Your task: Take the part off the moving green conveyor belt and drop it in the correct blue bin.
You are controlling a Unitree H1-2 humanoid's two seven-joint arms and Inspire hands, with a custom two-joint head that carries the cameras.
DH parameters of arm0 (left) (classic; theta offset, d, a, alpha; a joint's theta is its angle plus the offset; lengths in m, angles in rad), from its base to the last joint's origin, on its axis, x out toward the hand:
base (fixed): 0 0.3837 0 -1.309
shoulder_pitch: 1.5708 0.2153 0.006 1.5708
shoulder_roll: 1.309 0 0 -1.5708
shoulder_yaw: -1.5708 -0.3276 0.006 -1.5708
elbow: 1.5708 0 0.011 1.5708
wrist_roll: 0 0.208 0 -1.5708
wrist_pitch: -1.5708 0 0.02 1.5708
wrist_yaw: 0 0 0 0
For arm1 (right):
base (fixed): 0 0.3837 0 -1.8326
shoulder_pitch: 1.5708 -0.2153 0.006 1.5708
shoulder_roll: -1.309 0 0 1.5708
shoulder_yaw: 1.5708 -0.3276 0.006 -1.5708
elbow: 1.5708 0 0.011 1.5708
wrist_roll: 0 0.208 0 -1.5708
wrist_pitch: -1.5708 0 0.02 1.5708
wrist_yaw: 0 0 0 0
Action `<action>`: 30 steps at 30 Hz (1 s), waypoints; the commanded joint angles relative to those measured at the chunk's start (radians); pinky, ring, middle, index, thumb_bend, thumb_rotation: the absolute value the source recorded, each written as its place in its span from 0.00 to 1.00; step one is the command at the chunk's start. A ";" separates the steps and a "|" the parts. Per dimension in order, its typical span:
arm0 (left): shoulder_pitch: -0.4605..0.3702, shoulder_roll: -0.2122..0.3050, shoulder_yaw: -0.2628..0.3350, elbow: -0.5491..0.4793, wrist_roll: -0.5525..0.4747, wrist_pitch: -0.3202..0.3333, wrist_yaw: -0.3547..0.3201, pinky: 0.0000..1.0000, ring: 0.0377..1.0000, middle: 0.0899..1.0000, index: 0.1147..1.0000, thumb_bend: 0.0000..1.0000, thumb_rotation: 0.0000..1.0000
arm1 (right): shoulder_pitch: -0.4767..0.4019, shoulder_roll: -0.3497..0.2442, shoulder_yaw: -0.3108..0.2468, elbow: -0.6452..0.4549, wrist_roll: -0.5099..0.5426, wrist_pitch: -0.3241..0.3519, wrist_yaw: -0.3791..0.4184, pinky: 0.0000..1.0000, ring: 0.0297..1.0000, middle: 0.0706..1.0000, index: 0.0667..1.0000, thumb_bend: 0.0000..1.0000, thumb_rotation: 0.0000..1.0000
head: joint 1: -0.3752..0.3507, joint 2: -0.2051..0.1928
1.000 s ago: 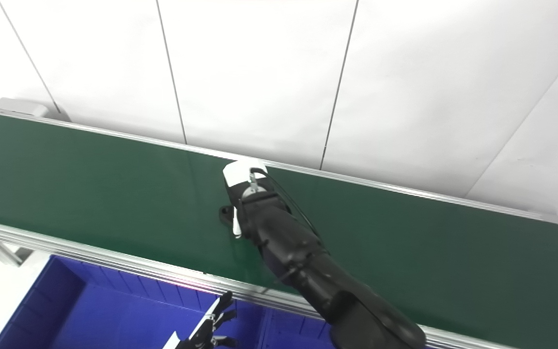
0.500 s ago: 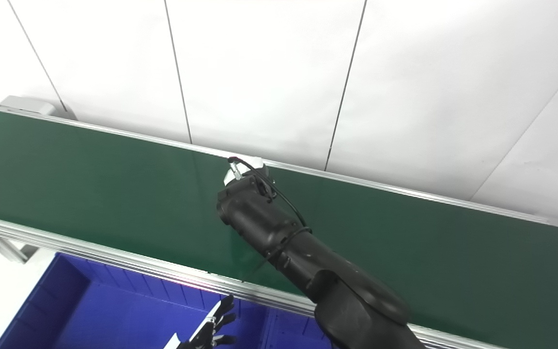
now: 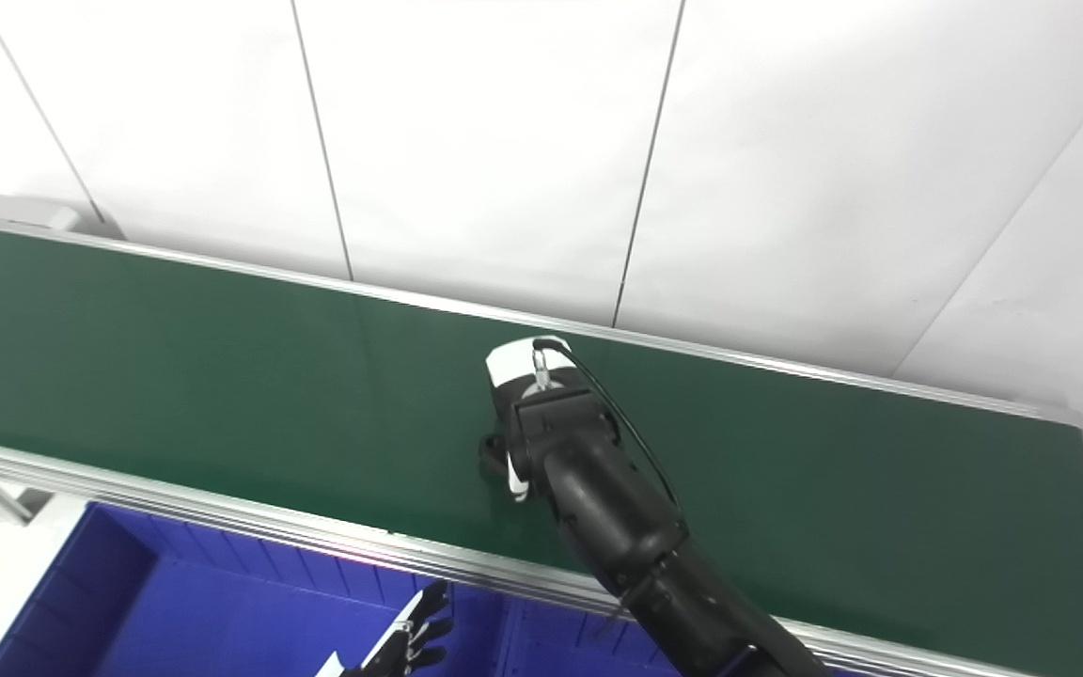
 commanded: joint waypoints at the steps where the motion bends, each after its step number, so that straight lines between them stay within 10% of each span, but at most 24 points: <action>1: -0.001 0.005 0.001 -0.008 -0.015 -0.049 -0.005 0.90 0.96 1.00 1.00 0.81 0.84 | -0.023 0.014 -0.051 -0.124 -0.044 0.010 0.008 0.10 0.16 0.43 0.75 0.56 0.00 | -0.007 -0.002; 18: -0.001 0.041 0.047 -0.051 -0.108 -0.003 -0.047 0.92 0.95 1.00 1.00 0.85 0.84 | 0.225 0.069 -0.180 -0.688 -0.299 -0.127 0.283 0.26 0.38 0.40 0.49 0.53 0.00 | -0.160 0.053; 30: 0.001 0.112 0.139 -0.213 -0.182 0.138 -0.089 1.00 0.96 1.00 1.00 0.93 0.96 | 0.734 0.265 -0.259 -1.003 -0.445 -0.392 0.333 0.21 0.31 0.36 0.49 0.52 0.00 | -0.363 0.230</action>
